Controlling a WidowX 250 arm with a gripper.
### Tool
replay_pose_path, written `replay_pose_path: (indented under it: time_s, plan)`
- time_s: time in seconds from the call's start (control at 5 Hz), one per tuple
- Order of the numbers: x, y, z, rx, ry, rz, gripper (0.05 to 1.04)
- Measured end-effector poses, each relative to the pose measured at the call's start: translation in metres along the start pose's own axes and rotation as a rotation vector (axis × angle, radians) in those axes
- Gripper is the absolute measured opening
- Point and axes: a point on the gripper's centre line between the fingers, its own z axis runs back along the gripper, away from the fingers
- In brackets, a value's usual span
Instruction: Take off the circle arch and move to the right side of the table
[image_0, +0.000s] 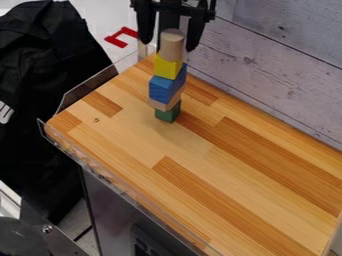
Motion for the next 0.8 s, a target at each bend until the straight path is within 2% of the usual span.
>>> replay_pose_path:
  time_s: [0.2, 0.4, 0.6, 0.8]
  plan:
    - [0.0, 0.001, -0.003, -0.003, 0.006, 0.001, 0.692]
    - [-0.001, 0.002, -0.003, -0.003, 0.009, 0.007, 0.547]
    - [-0.002, 0.002, -0.002, 0.005, 0.018, 0.01, 0.547]
    - [-0.001, -0.006, 0.011, 0.028, -0.005, -0.011, 0.547]
